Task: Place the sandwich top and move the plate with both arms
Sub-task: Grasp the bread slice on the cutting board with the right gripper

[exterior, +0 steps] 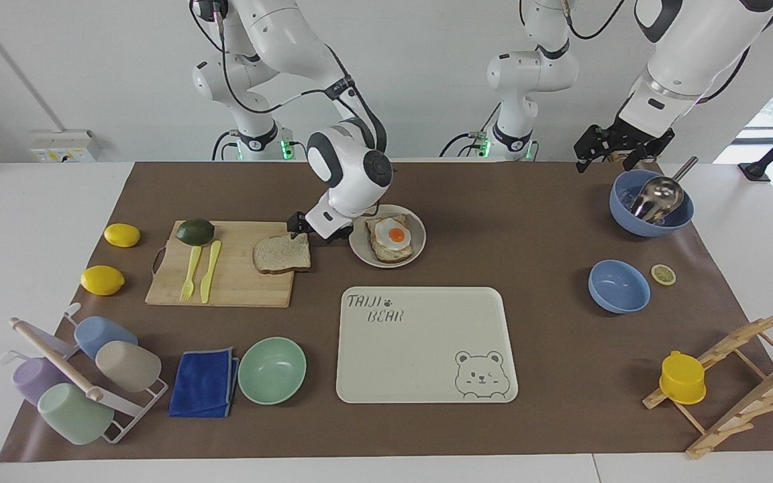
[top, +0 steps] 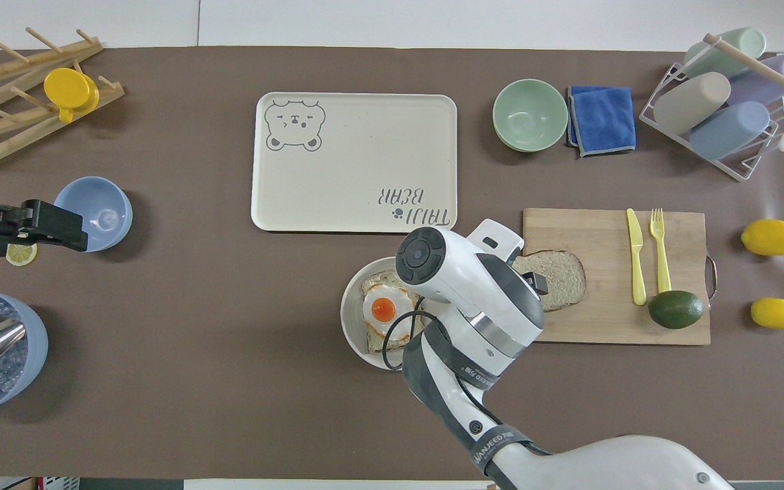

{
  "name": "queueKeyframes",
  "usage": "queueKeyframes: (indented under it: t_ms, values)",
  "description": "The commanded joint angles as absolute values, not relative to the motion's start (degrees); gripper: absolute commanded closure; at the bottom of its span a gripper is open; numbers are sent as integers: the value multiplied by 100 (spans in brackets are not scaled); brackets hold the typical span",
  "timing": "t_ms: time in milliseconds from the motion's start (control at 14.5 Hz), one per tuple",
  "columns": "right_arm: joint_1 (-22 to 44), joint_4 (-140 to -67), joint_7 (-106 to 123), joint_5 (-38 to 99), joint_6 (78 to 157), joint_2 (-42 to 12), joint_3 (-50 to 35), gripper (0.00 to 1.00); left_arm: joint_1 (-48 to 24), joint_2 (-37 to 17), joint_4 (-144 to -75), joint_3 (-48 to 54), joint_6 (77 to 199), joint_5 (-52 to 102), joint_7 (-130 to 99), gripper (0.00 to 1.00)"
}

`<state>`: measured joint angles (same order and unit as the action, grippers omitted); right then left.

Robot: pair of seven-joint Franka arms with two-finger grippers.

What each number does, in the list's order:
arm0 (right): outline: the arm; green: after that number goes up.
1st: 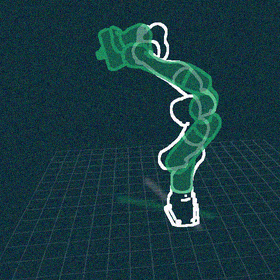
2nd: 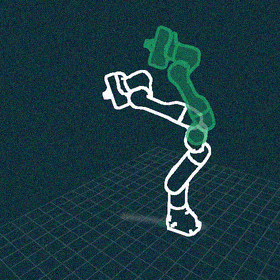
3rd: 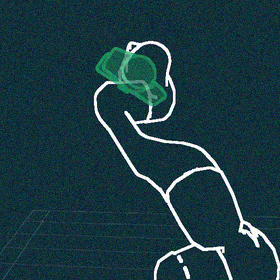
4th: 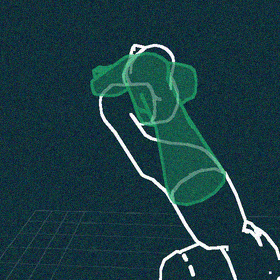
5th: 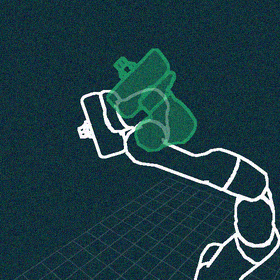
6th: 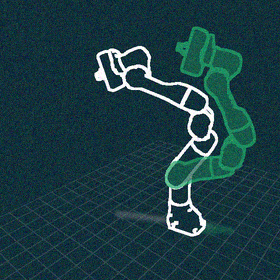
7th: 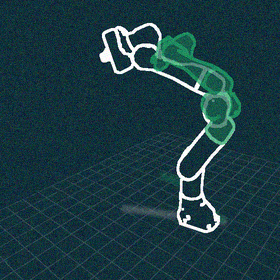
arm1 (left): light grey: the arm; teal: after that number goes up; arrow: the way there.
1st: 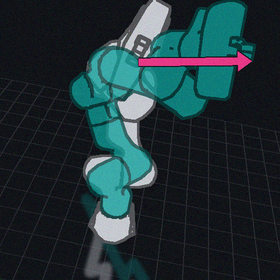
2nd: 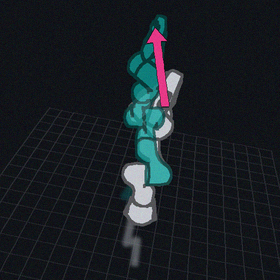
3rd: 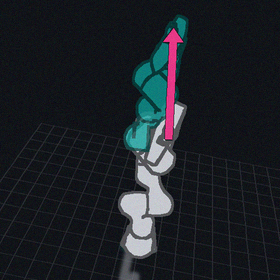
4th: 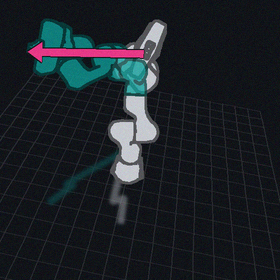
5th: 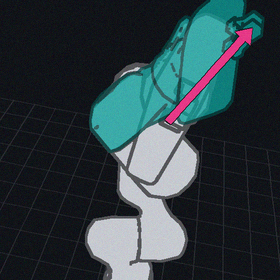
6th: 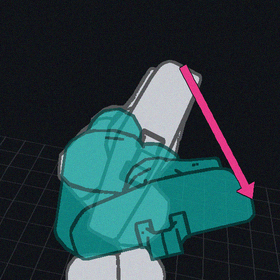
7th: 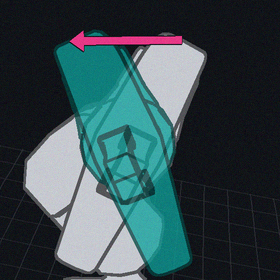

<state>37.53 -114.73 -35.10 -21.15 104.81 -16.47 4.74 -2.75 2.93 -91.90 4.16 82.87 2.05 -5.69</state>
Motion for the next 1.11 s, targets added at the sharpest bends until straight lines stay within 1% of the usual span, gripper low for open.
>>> queueKeyframes:
  t_ms: [0,69,138,276,346,415,553,622,760,829,899,968,1037]
  values:
    - [3779,-11803,-3604,-2531,10652,-1538,483,0,-325,369,-9281,360,8385,167,-562,0]
    - [3779,-11839,-3595,-2549,10670,-1538,483,1,-325,369,-9281,360,8393,167,-562,0]
    - [3771,-11943,-3595,-2558,10783,-1521,483,5,-325,378,-9281,360,8385,167,-562,0]
    - [3771,-12111,-3630,-2558,10977,-1494,483,5,-325,369,-9273,360,8376,167,-571,0]
    - [3779,-12137,-3630,-2558,11004,-1485,483,8,-325,369,-9281,360,8385,167,-571,0]
    - [3779,-12138,-3604,-2566,10987,-1485,483,15,-325,369,-9273,360,8385,167,-563,0]
    - [3779,-12138,-3568,-2706,10960,-1485,483,33,-325,369,-9281,360,8385,167,-562,0]
    - [3779,-12146,-3568,-2751,10969,-1477,483,39,-325,378,-9281,360,8385,167,-562,0]
    - [3779,-12146,-3560,-2873,10960,-1477,483,41,-325,369,-9281,360,8385,167,-562,0]
    - [3779,-12146,-3551,-2891,10951,-1477,483,45,-325,369,-9273,360,8385,167,-562,0]
    - [3788,-12138,-3542,-2892,10934,-1477,483,57,-325,369,-9281,360,8385,167,-554,0]
    - [3788,-12103,-3533,-2892,10916,-1477,483,73,-325,369,-9281,360,8385,167,-554,0]
    - [3788,-12068,-3533,-2892,10907,-1485,483,94,-325,369,-9281,360,8393,167,-554,0]
